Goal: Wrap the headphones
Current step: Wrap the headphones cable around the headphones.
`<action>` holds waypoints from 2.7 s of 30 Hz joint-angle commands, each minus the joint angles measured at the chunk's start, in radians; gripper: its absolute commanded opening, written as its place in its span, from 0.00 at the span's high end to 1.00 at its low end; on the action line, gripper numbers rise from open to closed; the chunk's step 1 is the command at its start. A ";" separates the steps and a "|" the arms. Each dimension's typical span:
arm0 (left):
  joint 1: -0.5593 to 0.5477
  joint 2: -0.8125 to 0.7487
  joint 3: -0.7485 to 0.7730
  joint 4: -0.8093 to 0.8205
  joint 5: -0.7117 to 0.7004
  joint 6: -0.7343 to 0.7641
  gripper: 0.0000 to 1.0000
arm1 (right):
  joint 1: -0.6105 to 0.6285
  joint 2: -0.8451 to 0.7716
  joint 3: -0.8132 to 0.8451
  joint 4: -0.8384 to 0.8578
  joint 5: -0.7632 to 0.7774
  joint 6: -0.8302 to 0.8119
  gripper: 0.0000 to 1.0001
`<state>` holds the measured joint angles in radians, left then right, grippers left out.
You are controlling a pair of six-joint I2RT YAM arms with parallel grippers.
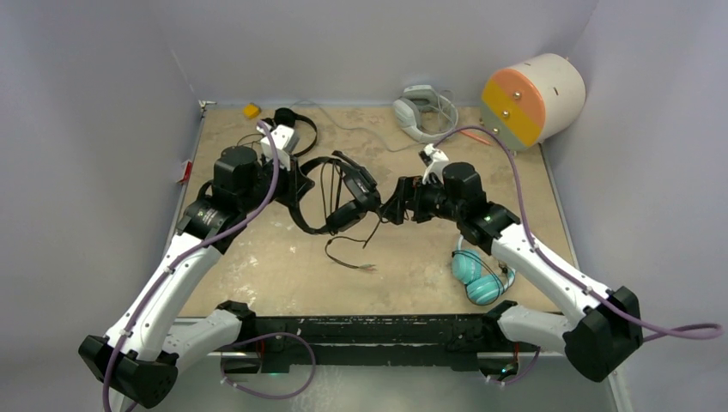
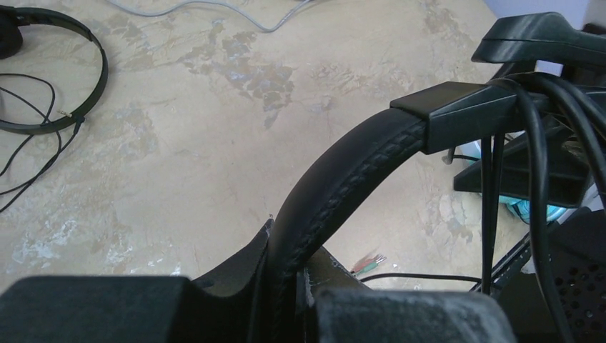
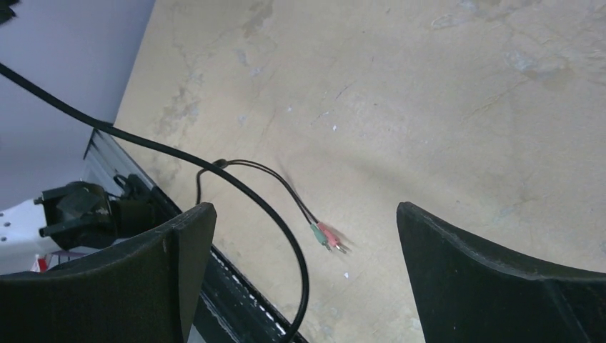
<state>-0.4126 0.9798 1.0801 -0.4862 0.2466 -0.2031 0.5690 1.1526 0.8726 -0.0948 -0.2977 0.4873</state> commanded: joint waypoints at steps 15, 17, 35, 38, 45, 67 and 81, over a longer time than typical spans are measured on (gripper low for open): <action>0.006 -0.006 -0.028 0.027 0.037 0.011 1.00 | -0.003 -0.068 0.150 -0.274 0.471 0.255 0.01; 0.006 -0.004 -0.025 0.015 0.011 0.011 1.00 | -0.003 -0.125 0.129 -0.191 0.431 0.096 0.05; 0.006 -0.006 0.001 -0.013 0.027 0.024 1.00 | -0.003 -0.309 0.055 -0.031 -0.354 -0.527 0.38; 0.007 -0.008 0.007 -0.018 0.032 0.024 1.00 | -0.003 -0.285 0.055 0.000 -0.355 -0.534 0.41; 0.006 -0.004 0.015 -0.020 0.024 0.010 1.00 | -0.001 -0.234 0.074 0.057 -0.496 -0.521 0.69; 0.007 0.158 0.203 -0.066 -0.165 -0.212 1.00 | -0.001 -0.397 -0.184 0.110 -0.641 -0.342 0.44; 0.006 0.168 0.352 -0.146 -0.169 -0.099 1.00 | -0.001 -0.176 -0.202 0.359 -0.269 -0.078 0.11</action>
<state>-0.4126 1.1553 1.3407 -0.6449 0.0589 -0.3119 0.5674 0.8974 0.6632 0.0502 -0.6319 0.2714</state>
